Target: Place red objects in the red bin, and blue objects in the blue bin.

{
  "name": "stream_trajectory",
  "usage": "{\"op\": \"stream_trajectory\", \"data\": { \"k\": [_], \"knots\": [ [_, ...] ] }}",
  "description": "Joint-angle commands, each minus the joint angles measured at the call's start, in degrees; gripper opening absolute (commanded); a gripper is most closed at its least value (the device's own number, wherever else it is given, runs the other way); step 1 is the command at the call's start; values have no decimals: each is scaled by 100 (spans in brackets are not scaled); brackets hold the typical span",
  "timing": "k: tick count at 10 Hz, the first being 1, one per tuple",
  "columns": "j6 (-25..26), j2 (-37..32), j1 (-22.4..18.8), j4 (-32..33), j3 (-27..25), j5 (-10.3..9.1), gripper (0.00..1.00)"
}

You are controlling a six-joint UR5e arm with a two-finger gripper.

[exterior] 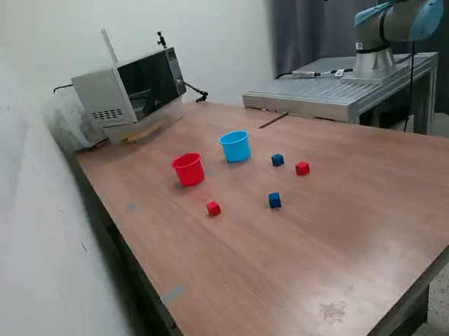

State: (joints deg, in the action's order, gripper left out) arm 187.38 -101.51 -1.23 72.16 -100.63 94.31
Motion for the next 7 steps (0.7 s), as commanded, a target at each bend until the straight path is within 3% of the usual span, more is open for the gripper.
{"op": "stream_trajectory", "data": {
  "k": [1, 7],
  "knots": [
    [-17, 0, -52, 9, 9, -9, 100],
    [-44, 70, -114, 621, 228, -18, 100]
  ]
}}
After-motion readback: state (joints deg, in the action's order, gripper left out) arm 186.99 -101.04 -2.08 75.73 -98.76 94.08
